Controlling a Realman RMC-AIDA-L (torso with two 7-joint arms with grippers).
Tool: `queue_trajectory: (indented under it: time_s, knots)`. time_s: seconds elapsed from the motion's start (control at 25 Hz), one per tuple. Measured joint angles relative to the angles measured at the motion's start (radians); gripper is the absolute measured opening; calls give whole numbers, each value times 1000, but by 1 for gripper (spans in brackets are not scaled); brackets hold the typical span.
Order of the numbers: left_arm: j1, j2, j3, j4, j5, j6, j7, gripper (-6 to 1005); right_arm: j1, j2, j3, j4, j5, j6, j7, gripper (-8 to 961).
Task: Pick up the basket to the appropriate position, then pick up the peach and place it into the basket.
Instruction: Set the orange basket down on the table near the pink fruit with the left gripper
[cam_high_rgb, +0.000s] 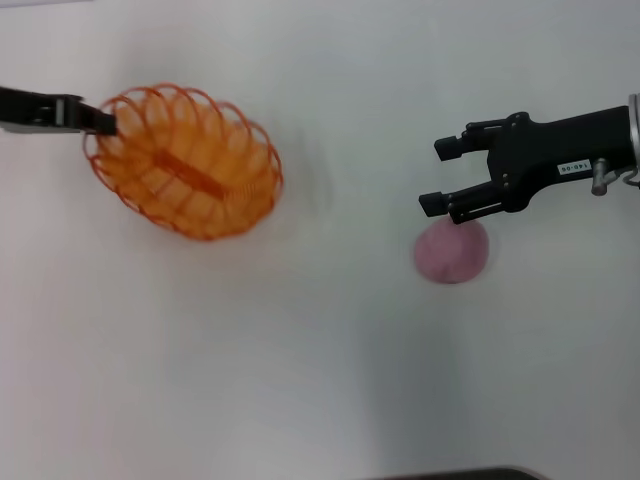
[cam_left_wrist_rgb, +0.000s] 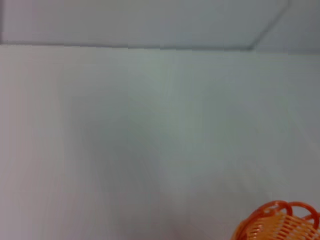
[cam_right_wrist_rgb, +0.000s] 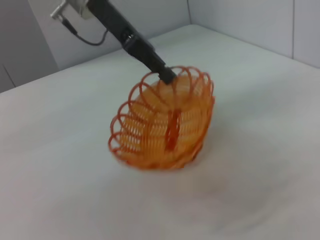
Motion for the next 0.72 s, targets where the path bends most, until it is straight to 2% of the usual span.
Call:
queue_trajectory:
  time_s: [0.08, 0.2, 0.36, 0.56, 0.72]
  knots:
    - [33, -1, -70, -2, -21, -2, -18, 64, 1, 0, 0, -5, 0, 0, 0, 887]
    - [82, -16, -102, -2, -68, -4, -54, 64, 7, 0, 0, -9, 0, 1, 0, 887]
    - [144, -58, -96, 21, -138, -27, -109, 63, 19, 0, 0, -10, 0, 25, 0, 887]
    - [194, -110, -95, 59, -150, -30, -127, 63, 29, 0, 0, -8, 0, 67, -11, 886]
    - [226, -131, -91, 81, -152, -4, -136, 136, 38, 0, 0, -10, 1, 80, -16, 886]
